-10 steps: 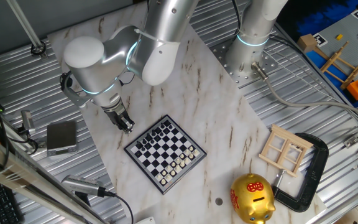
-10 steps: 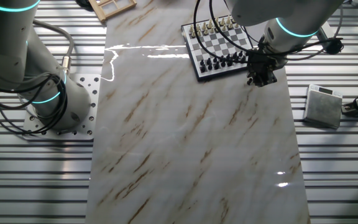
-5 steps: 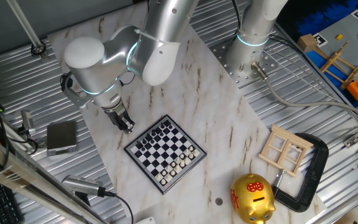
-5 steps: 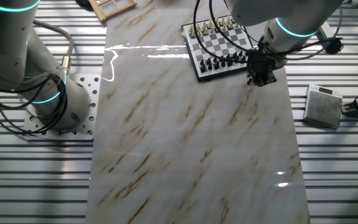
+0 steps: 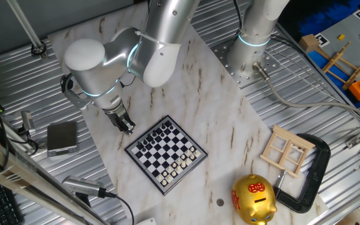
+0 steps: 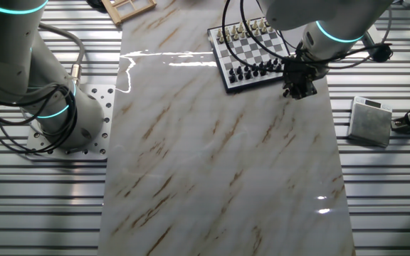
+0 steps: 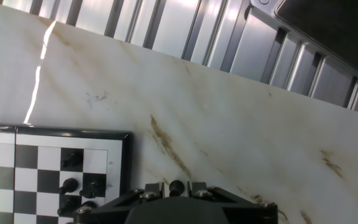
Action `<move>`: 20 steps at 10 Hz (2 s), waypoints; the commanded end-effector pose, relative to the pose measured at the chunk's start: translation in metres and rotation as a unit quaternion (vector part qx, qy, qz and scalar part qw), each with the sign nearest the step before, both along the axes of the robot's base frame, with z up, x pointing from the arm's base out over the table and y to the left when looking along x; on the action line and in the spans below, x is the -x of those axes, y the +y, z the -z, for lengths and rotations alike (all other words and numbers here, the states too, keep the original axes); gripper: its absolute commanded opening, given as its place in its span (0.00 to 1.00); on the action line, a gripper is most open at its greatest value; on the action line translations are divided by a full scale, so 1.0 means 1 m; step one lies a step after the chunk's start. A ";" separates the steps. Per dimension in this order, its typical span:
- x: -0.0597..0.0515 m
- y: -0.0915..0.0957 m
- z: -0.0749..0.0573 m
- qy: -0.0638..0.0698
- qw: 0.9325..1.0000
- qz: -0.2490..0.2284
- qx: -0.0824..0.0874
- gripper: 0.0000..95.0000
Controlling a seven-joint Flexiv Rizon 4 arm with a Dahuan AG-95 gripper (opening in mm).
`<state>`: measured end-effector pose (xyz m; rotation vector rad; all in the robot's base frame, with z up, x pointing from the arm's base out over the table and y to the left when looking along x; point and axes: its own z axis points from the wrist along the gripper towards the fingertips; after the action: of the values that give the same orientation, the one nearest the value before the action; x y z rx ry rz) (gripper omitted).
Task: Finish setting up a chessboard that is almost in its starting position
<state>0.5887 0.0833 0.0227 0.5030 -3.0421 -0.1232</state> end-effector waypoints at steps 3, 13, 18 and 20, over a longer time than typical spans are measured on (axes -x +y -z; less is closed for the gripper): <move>0.000 0.000 0.000 -0.002 1.000 0.001 0.000 0.20; -0.001 0.001 0.001 -0.004 1.000 0.005 0.001 0.20; -0.001 0.001 0.001 -0.005 1.000 0.008 0.003 0.00; -0.001 0.001 0.001 -0.005 1.000 0.008 0.003 0.00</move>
<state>0.5894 0.0849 0.0223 0.4828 -3.0565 -0.1136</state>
